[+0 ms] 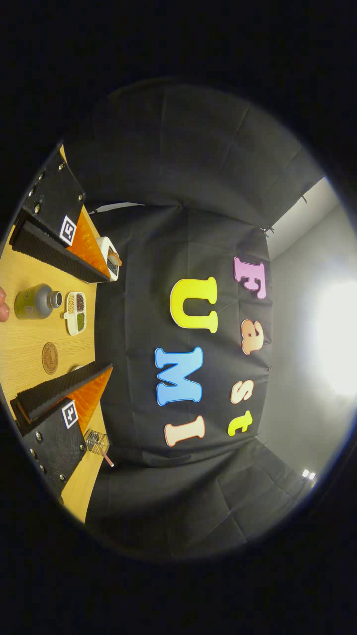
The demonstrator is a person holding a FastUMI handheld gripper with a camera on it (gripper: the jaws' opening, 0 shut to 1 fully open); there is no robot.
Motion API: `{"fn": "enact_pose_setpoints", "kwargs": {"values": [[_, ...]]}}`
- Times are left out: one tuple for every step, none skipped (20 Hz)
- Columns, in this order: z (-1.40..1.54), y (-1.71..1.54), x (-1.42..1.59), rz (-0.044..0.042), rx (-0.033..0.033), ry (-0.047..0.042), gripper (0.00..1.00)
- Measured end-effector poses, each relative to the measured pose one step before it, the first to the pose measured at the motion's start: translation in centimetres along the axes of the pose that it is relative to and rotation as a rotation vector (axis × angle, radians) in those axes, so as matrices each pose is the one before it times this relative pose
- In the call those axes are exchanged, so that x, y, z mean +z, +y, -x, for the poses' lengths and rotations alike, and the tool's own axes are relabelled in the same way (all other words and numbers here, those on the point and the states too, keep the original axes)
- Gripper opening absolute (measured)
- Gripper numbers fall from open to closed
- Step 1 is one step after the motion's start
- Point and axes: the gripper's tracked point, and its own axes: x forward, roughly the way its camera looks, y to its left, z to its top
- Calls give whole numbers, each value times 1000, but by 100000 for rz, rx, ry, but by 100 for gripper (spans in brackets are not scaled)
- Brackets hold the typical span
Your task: Take the bottle from table, then pour the juice into the cup, finally place the bottle on the coaster
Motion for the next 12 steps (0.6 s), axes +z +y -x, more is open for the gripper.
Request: {"fn": "enact_pose_setpoints", "kwargs": {"values": [[-180, 294, -460, -112, -24, 580, 98], [-288, 250, -639, 36, -26, 483, 98], [-244, 326, -619, 296, 109, 871, 98], [-191, 229, -720, 751, -80, 978, 98], [-231, 288, -632, 998, 146, 1034, 98], [-239, 314, -761, 914, 402, 1252, 98], [-258, 298, -643, 690, 474, 1342, 98], [-313, 94, -691, 805, -214, 1084, 98], [-286, 88, -525, 462, -166, 1058, 98], [-363, 112, -698, 218, -344, 910, 98], [-359, 57, -525, -205, -224, 996, 98], [-338, 102, -755, -404, -125, 1077, 98]]}}
